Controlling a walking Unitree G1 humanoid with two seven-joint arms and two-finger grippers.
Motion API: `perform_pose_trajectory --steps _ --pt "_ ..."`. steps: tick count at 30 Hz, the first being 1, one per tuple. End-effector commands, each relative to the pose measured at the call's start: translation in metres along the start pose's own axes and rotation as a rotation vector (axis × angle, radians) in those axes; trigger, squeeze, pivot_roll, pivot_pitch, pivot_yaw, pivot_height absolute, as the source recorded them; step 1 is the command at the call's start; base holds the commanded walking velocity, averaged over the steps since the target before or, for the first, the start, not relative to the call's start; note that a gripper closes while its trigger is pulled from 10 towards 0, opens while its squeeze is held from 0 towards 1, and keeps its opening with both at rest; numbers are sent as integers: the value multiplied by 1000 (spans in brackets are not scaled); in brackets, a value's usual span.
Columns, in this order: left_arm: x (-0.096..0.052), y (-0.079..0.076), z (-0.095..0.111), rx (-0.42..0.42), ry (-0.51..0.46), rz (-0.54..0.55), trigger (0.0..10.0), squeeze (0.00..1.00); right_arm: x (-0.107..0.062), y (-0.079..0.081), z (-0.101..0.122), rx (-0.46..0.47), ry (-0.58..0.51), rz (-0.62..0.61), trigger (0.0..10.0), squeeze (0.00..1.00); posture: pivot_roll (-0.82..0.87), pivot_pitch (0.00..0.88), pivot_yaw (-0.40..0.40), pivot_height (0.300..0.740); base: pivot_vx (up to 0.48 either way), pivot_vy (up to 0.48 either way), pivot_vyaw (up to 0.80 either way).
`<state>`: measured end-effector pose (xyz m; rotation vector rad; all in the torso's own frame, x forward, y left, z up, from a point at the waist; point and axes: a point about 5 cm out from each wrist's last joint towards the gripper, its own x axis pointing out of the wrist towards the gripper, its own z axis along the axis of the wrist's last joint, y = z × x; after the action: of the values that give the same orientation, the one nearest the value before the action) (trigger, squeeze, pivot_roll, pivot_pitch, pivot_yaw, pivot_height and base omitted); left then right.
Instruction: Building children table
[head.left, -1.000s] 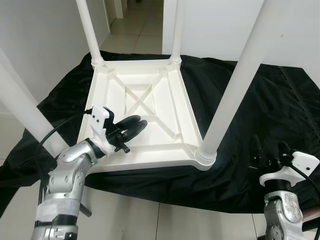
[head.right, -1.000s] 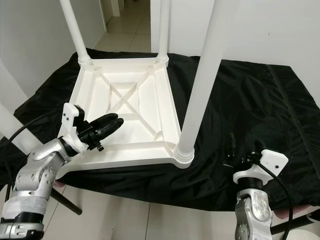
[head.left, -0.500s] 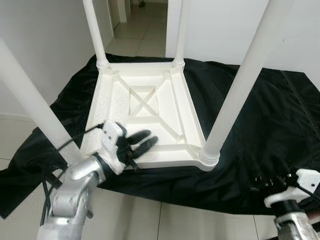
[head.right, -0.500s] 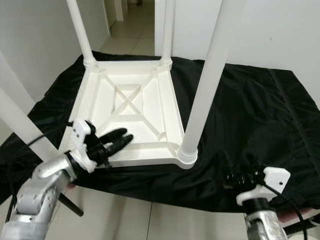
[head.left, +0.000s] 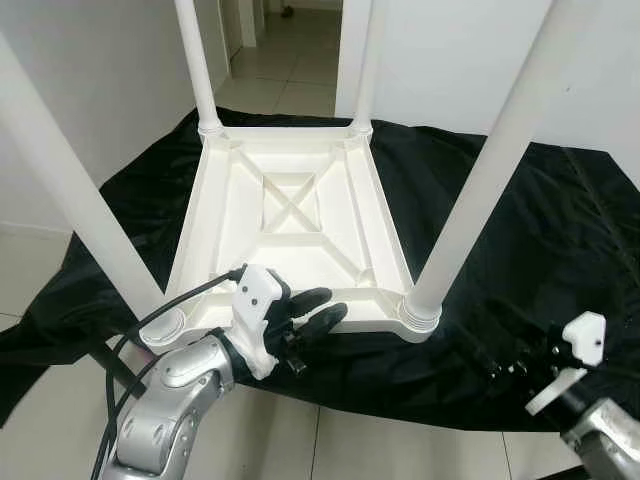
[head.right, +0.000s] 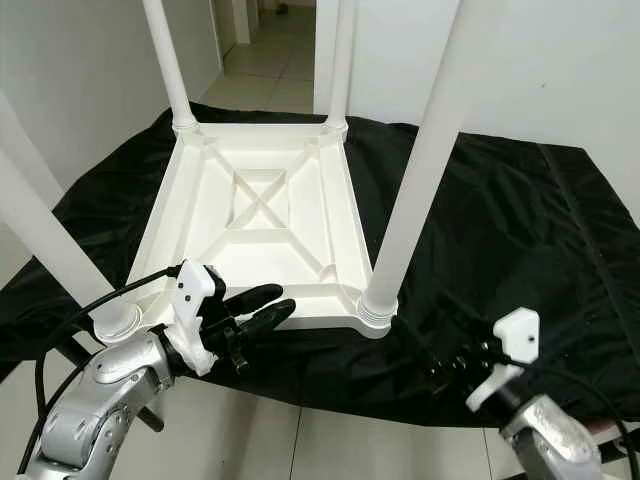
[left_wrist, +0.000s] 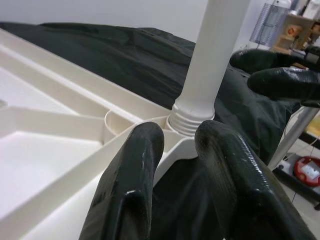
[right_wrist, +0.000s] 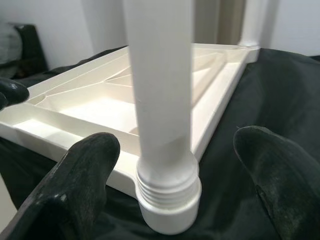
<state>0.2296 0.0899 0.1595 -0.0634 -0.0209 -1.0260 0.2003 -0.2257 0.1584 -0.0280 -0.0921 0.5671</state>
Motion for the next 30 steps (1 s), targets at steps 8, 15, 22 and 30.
perform_pose_trajectory --steps 8,15,22,30 --pt "3 -9 -7 -6 19 85 10000 0 33 -18 -6 -24 21 43 10000 0 47 18 -106 740 0 0 0" --pt "10 -18 -11 16 29 63 10000 0 64 -16 -16 11 32 130 10000 0 68 16 -135 740 0 0 0" --pt "18 -23 -12 -8 43 24 10000 0 82 -22 -25 10 75 201 10000 0 80 23 -156 740 0 0 0" --pt "27 -13 -2 -58 17 52 10000 0 82 -35 -39 6 124 156 0 0 52 0 -96 740 0 0 0"
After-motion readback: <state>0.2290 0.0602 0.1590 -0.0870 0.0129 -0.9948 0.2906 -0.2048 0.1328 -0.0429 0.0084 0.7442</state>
